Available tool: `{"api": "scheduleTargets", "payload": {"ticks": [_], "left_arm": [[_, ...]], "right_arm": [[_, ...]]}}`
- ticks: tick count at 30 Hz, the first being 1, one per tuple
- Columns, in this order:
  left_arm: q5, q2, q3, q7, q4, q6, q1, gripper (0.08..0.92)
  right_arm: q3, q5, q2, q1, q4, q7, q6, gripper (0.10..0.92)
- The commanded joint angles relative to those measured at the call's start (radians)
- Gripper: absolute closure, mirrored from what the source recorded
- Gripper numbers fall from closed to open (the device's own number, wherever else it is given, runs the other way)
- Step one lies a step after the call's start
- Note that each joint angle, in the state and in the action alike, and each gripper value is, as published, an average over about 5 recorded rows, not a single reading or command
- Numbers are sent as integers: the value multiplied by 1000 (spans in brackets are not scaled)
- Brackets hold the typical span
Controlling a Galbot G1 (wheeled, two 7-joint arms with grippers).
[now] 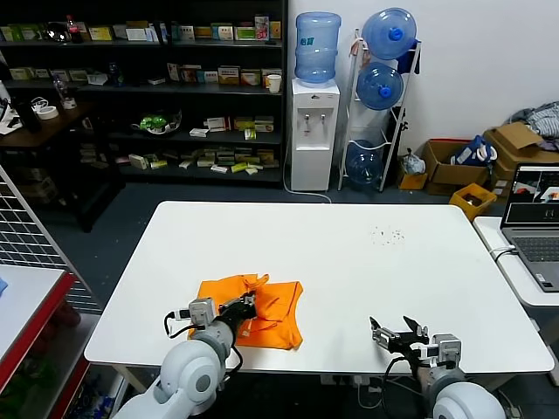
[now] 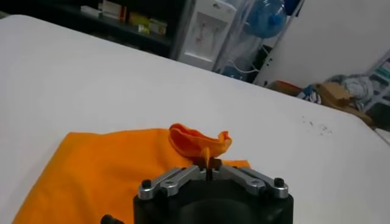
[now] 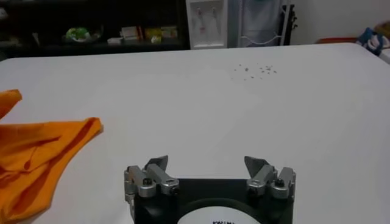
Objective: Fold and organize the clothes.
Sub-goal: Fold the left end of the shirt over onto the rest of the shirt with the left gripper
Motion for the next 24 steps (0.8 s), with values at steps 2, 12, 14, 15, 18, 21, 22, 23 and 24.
{"api": "scheduleTargets", "payload": {"ticks": [2, 12, 14, 15, 18, 21, 22, 23, 24], "left_arm": [[2, -80, 51, -15, 31, 9, -52, 897], [-59, -64, 24, -25, -22, 16, -14, 710], [-66, -50, 7, -27, -38, 17, -1, 658], [-67, -36, -10, -23, -45, 18, 9, 624], [-66, 28, -80, 5, -51, 17, 47, 537], [-57, 124, -170, 72, -31, 11, 96, 450], [-52, 159, -205, 105, -17, 7, 114, 424], [-48, 191, -239, 140, -1, 3, 132, 398], [-46, 220, -272, 177, 17, -2, 149, 364]], "right_arm": [[1, 1, 1, 1, -1, 1, 0, 203], [-7, 1, -4, 9, -16, -1, 1, 203], [-15, 1, -4, 14, -20, 0, 1, 203], [-19, 0, -4, 18, -21, 1, 0, 203], [-27, 1, -4, 26, -21, 1, -1, 203], [-33, 3, -8, 32, -24, 0, 0, 203], [-35, 3, -9, 34, -26, 0, 1, 203], [-37, 3, -9, 36, -28, -1, 1, 203], [-40, 3, -9, 39, -30, -1, 2, 203]]}}
